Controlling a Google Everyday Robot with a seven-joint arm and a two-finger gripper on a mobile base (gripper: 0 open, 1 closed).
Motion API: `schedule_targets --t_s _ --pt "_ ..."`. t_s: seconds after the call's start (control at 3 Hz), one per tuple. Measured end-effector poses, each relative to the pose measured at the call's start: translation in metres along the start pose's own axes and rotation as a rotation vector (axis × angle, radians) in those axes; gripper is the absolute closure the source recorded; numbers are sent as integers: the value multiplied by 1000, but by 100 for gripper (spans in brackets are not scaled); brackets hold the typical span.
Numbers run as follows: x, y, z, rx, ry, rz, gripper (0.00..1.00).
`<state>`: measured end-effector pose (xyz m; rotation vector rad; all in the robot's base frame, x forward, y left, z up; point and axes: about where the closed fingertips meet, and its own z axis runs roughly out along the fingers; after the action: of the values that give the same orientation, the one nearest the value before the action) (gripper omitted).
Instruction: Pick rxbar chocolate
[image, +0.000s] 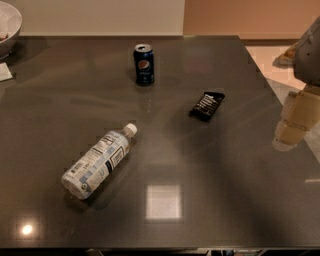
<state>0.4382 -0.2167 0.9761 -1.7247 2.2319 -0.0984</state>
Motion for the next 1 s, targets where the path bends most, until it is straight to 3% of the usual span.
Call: schedule_targets --t_s 0.33,0.67,1.0 --pt "0 -2 0 12 2 -3 0" --pt "-5 -23 23 -22 -10 -45 0" --pt "-17 -53 51 -63 -31 -132 0"
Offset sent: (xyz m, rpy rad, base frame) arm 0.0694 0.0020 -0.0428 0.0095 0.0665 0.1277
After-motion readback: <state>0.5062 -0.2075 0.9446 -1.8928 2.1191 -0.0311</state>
